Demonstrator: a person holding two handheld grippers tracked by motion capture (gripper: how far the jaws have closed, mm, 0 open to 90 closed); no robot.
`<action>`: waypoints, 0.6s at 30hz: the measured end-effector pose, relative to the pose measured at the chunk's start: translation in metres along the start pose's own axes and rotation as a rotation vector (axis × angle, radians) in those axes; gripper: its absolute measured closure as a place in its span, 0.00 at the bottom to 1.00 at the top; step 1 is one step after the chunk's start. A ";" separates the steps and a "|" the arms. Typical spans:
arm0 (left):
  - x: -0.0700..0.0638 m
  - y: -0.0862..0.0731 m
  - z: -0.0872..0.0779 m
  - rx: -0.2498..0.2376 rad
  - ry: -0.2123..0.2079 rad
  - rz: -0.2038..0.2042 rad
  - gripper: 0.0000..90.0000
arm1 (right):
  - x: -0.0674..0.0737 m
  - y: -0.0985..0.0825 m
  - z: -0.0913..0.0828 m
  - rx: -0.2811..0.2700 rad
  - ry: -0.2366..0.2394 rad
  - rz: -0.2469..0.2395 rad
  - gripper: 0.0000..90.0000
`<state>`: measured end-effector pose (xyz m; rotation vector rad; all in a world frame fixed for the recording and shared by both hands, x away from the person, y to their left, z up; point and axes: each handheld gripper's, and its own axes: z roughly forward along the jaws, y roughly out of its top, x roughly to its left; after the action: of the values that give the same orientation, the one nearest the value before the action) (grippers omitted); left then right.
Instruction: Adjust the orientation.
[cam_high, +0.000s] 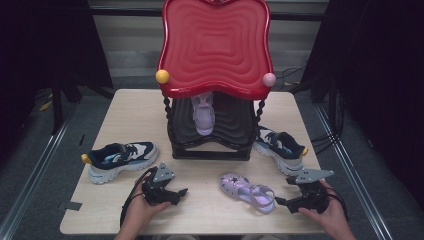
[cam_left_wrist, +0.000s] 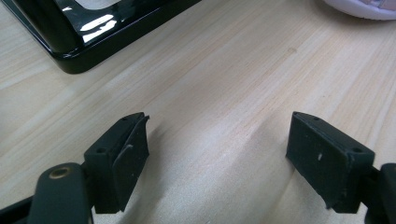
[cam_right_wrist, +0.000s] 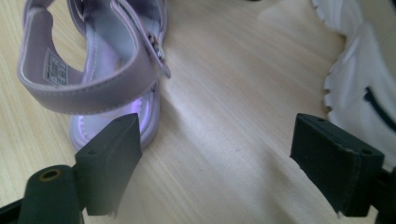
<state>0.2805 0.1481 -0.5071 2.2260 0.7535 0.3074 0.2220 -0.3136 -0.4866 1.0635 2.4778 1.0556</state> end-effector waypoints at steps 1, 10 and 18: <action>0.000 0.000 0.000 -0.001 -0.003 -0.004 0.22 | 0.000 0.002 -0.002 -0.005 -0.006 -0.001 0.19; -0.001 0.000 0.000 -0.002 -0.007 -0.004 0.21 | 0.000 0.004 0.000 -0.010 -0.021 -0.024 0.55; -0.001 0.000 0.000 -0.002 -0.005 -0.003 0.21 | 0.012 0.008 0.008 0.004 -0.003 -0.088 0.83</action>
<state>0.2801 0.1476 -0.5074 2.2226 0.7539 0.3005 0.2214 -0.2968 -0.4859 0.9467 2.5007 1.0222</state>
